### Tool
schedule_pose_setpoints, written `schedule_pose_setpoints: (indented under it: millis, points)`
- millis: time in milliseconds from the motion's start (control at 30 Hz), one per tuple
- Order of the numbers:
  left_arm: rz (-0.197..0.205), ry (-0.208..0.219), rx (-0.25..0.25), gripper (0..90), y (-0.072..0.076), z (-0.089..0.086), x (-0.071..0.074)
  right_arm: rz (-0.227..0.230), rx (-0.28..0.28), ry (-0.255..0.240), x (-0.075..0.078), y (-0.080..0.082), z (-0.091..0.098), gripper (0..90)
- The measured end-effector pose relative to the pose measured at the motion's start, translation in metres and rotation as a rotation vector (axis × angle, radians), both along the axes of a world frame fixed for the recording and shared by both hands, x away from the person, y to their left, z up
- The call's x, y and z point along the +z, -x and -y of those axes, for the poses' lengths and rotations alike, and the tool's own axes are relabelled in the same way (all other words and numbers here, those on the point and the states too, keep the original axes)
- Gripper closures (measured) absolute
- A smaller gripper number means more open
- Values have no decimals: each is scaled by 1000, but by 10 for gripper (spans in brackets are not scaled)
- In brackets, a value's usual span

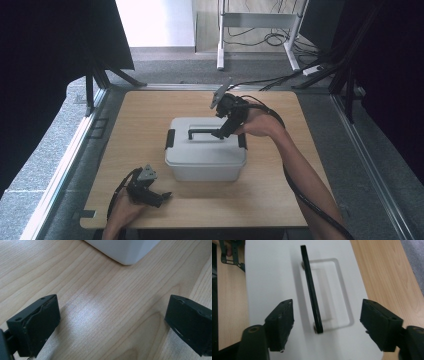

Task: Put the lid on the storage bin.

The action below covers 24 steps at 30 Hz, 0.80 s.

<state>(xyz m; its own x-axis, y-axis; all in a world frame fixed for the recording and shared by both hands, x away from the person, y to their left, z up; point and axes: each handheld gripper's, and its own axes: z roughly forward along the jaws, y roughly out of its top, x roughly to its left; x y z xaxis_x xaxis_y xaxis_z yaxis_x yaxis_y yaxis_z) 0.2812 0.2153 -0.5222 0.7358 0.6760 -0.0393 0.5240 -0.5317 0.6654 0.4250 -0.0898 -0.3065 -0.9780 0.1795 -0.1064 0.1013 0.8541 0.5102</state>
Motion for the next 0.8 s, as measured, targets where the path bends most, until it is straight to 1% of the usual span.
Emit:
schedule_pose_setpoints:
  millis: [33, 100, 267, 400, 500, 567, 733, 800]
  points:
    - [0, 0, 0, 0, 0, 0, 0, 4, -19, -16, 0, 0, 5, 223]
    - [1, -1, 1, 0, 0, 0, 0, -2, -39, -31, -1, 1, 13, 200]
    - [0, 1, 5, 0, 0, 0, 0, 12, -87, -60, -3, 3, 35, 137]
    - [0, 1, 10, 0, 1, 0, 0, 12, -117, -80, -6, 5, 51, 131]
    - [0, 0, 10, 0, 1, 0, 0, 15, -155, -96, -7, 8, 63, 126]
    - [0, 1, 10, 0, 1, 0, 0, 13, -182, -120, -7, 11, 72, 115]
    - [0, 1, 11, 0, 1, 0, 0, 22, -245, -143, -9, 18, 91, 102]
    - [0, 1, 10, 0, 1, 0, 0, 22, -258, -149, -10, 20, 98, 96]
